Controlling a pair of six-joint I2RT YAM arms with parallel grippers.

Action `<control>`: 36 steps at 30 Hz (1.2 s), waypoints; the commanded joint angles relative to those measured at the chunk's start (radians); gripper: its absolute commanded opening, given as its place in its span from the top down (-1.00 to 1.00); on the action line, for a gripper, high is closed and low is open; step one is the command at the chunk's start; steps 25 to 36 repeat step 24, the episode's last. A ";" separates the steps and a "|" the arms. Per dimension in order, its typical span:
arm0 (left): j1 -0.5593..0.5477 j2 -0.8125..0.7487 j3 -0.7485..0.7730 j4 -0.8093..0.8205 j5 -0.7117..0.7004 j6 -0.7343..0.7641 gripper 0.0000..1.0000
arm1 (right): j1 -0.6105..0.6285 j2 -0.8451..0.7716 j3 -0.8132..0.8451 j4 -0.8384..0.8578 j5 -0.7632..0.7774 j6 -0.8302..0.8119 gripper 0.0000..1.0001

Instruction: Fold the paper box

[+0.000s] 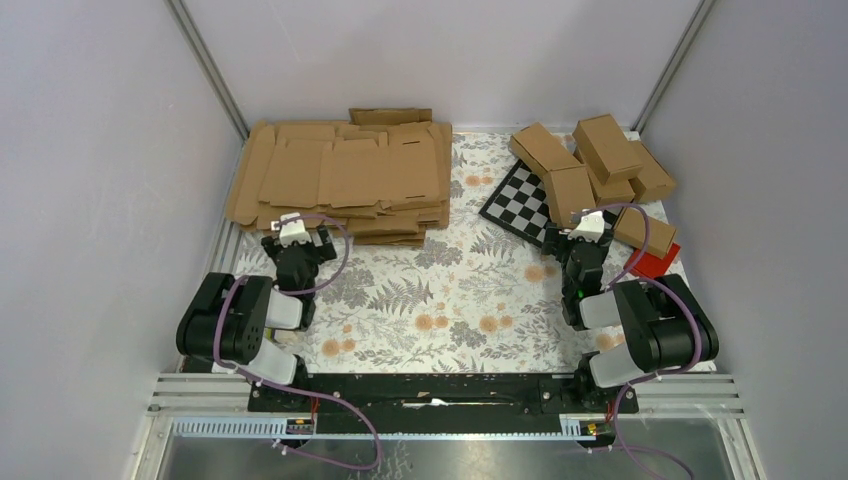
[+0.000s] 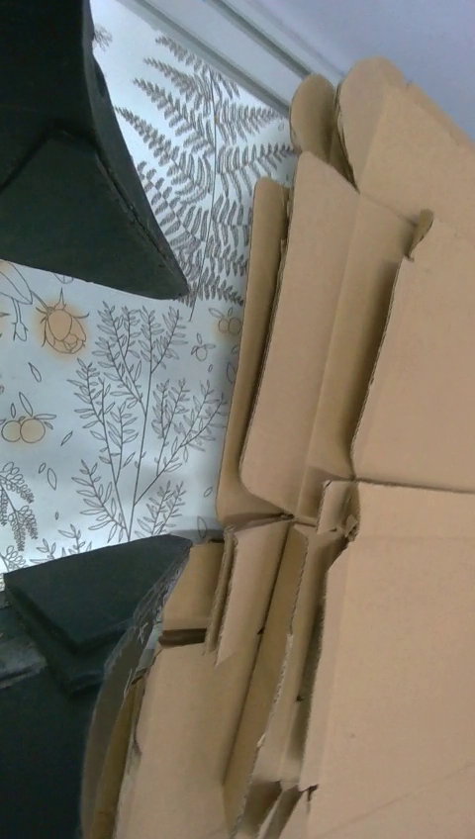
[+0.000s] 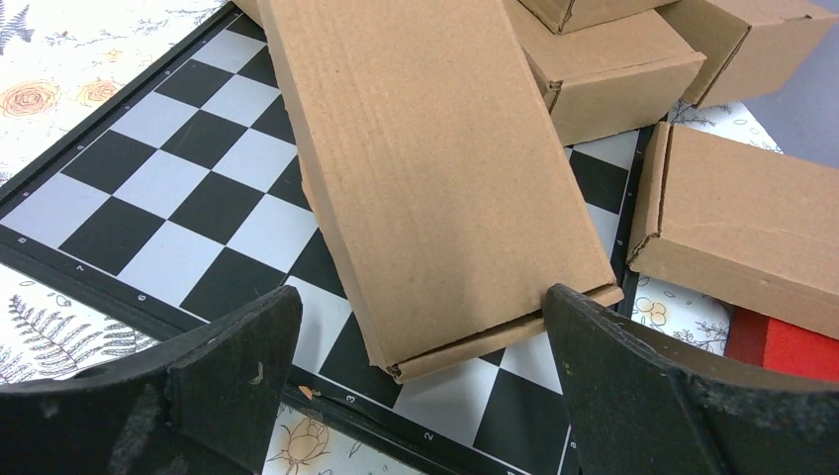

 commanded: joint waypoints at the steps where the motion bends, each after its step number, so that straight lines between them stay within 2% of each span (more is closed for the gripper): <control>1: 0.009 0.021 0.052 0.060 0.142 0.042 -0.98 | -0.007 0.012 0.018 0.024 0.008 0.007 -0.99; 3: 0.024 0.022 0.057 0.055 0.174 0.036 -0.98 | -0.007 0.010 0.018 0.021 0.011 0.009 -0.99; 36: 0.026 0.021 0.058 0.051 0.175 0.035 -0.98 | -0.006 0.009 0.017 0.022 0.012 0.008 -0.99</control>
